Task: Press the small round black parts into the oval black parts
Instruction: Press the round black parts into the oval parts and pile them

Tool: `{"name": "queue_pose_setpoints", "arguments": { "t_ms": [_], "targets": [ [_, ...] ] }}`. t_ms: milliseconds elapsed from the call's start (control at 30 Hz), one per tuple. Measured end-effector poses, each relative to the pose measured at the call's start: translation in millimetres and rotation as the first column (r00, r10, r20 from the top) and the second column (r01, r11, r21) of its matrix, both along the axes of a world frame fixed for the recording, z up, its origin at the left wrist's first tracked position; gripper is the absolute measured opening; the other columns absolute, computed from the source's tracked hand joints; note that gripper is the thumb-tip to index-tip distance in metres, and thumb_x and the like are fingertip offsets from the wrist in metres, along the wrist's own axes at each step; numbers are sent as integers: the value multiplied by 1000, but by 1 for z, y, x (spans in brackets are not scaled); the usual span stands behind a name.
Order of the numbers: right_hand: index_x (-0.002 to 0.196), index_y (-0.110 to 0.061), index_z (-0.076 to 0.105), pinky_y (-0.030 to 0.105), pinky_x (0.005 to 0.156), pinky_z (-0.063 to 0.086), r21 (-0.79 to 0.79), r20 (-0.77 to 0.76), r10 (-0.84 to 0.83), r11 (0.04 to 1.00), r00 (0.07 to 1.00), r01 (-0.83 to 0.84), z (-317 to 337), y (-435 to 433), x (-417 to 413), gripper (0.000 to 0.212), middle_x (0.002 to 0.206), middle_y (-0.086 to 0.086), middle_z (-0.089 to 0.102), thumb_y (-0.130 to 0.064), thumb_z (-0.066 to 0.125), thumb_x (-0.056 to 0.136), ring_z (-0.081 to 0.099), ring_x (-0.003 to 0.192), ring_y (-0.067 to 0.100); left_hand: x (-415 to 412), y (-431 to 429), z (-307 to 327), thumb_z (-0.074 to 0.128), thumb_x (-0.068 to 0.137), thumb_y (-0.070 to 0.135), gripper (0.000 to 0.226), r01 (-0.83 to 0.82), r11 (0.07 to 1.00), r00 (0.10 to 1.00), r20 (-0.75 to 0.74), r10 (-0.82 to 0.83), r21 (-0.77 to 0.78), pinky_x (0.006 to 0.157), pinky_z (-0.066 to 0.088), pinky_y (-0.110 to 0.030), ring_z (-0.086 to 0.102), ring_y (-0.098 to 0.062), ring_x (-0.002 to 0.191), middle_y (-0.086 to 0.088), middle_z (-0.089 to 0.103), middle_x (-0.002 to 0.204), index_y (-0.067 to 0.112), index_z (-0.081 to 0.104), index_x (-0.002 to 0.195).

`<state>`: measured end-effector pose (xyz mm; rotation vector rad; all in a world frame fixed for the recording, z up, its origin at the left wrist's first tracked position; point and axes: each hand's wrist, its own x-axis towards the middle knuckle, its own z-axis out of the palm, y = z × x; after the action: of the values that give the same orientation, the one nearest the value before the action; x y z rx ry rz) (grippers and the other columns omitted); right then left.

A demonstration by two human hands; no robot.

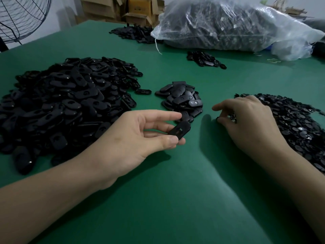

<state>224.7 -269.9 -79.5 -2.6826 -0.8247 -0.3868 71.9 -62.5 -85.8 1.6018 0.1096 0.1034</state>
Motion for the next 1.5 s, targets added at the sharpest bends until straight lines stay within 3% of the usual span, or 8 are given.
{"name": "queue_pose_setpoints", "arguments": {
  "t_ms": [133, 233, 300, 633, 1000, 1200, 1333, 1500],
  "targets": [
    [114, -31, 75, 30, 79, 47, 195, -71, 97, 977, 993, -81, 2, 2, -6, 22, 93, -12, 68, -19, 69, 96, 59, 94, 9, -1, 0, 0, 82, 74, 13, 42, -5, 999, 1000, 31, 6, -32, 77, 60, -21, 79, -24, 90, -3, 79, 99, 23, 77, 115],
    [96, -31, 81, 9, 64, 48, 668, -390, 378, 744, 840, -25, 10, 6, -21, 14, 87, -10, 75, -23, 74, 87, 65, 71, -4, -1, 0, -1, 82, 72, 18, 39, -22, 1000, 998, 62, 22, -7, 72, 61, -23, 80, -25, 82, -3, 78, 91, 21, 78, 110],
    [90, -28, 82, 8, 69, 49, 772, -466, 503, 633, 728, 57, 12, 8, -26, 16, 81, -8, 75, -27, 74, 77, 65, 72, -2, 0, 1, -1, 82, 73, 19, 38, -30, 999, 997, 78, 27, 39, 71, 60, -21, 79, -22, 81, -3, 78, 89, 21, 76, 111],
    [84, -25, 82, 26, 70, 40, 801, -585, 639, 552, 499, 231, 7, 16, -35, 26, 80, -3, 71, -31, 80, 58, 63, 77, 7, 0, -1, -1, 76, 89, 16, 26, -175, 946, 970, 214, 117, 274, 71, 57, -19, 70, -7, 80, 9, 76, 92, 40, 80, 100],
    [84, -23, 81, 26, 68, 37, 811, -583, 685, 525, 437, 259, 5, 26, -50, 23, 82, 0, 73, -27, 79, 61, 63, 76, 8, 3, -1, -1, 69, 92, 1, 29, -219, 965, 946, 273, 174, 143, 86, 61, -41, 79, -19, 85, -4, 70, 92, 24, 74, 108],
    [85, -24, 82, 26, 68, 38, 823, -562, 686, 517, 462, 233, 4, 30, -56, 25, 81, 0, 74, -30, 79, 61, 60, 76, 9, 3, -2, -3, 78, 90, 11, 24, -198, 954, 949, 289, 129, 223, 71, 55, -17, 77, -15, 74, 4, 72, 89, 31, 75, 103],
    [87, -20, 79, 16, 65, 46, 852, -508, 690, 492, 516, 181, 1, 31, -59, 20, 78, 0, 74, -25, 80, 67, 63, 71, 6, 3, -4, -5, 78, 86, 24, 14, -201, 947, 948, 293, 123, 253, 76, 61, -33, 77, -16, 71, 7, 71, 83, 32, 76, 97],
    [92, -23, 71, 32, 70, 47, 774, -366, 546, 628, 754, -79, 1, 29, -60, 15, 84, 0, 74, -17, 82, 83, 64, 72, 8, 3, -3, -5, 79, 90, 25, 6, -188, 953, 955, 270, 121, 239, 76, 59, -48, 77, -17, 71, 4, 73, 79, 30, 76, 93]
  ]
}}
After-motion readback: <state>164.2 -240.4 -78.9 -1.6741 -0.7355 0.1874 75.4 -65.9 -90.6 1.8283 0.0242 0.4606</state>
